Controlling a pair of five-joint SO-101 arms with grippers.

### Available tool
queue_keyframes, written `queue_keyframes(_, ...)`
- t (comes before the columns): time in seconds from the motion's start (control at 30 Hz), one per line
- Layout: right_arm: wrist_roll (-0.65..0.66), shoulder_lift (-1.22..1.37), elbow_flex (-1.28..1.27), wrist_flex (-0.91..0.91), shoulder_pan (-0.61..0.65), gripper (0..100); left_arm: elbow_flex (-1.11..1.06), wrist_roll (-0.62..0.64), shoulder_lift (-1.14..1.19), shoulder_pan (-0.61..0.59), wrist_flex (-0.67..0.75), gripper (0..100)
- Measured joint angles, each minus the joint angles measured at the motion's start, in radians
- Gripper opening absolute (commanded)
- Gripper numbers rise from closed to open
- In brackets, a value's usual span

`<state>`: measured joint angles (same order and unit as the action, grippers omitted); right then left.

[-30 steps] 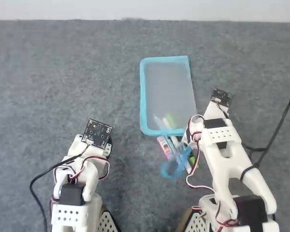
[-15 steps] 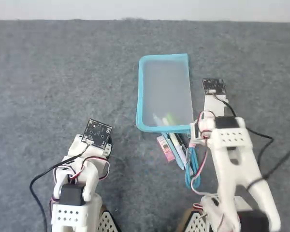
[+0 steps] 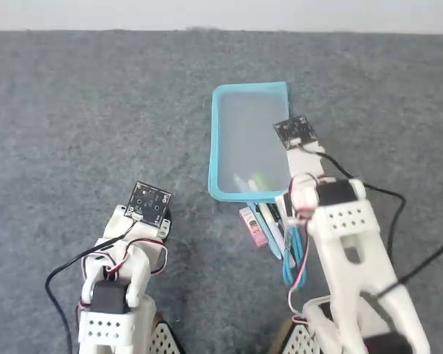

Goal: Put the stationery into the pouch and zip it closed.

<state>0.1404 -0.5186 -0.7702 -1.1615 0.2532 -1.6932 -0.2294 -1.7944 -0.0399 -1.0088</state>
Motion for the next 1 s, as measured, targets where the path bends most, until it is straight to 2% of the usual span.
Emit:
queue_keyframes(0.27,0.015,0.196,0.161,0.000,0.025,26.5,0.000,0.000,0.000,0.000,0.000,10)
queue_keyframes(0.53,0.028,0.307,0.178,0.095,0.025,26.4,0.000,0.000,0.000,0.000,0.000,10)
queue_keyframes(0.73,0.029,0.471,0.207,0.144,-0.031,26.4,0.000,0.000,0.000,0.000,0.000,10)
queue_keyframes(0.87,0.029,0.482,0.221,0.137,-0.081,26.5,0.000,0.000,0.000,0.000,0.000,10)
queue_keyframes(1.0,0.028,0.376,0.221,0.066,-0.084,26.4,0.000,0.000,0.000,0.000,0.000,10)
